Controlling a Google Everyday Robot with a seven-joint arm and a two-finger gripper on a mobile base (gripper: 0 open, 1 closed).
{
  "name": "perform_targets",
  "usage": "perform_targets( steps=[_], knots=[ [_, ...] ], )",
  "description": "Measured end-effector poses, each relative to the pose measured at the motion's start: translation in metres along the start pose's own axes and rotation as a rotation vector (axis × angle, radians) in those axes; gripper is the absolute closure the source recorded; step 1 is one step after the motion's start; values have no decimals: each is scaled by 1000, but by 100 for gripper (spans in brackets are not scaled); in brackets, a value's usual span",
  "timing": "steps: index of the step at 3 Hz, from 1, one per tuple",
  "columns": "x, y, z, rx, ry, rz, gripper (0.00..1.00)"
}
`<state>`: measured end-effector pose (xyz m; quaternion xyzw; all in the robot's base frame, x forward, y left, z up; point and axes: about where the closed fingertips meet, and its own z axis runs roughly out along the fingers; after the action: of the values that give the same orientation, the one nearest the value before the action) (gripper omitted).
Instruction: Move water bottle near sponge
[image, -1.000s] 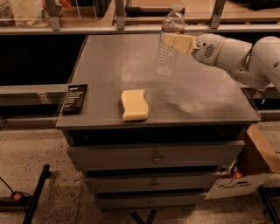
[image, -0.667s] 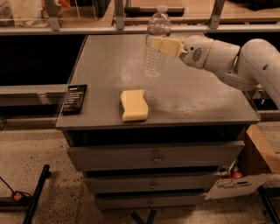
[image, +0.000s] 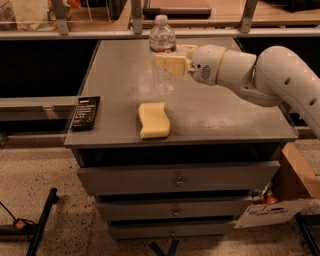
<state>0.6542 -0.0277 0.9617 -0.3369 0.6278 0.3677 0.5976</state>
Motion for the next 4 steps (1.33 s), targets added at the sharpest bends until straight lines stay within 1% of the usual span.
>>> perform_targets(
  steps=[1,2,3,4],
  knots=[
    [17,2,11,16,39,-19,100],
    [30,2,19,-4,47,4,82],
    [41,2,24,-27,51,28,59],
    [51,1,26,-36,52,55,36]
  ],
)
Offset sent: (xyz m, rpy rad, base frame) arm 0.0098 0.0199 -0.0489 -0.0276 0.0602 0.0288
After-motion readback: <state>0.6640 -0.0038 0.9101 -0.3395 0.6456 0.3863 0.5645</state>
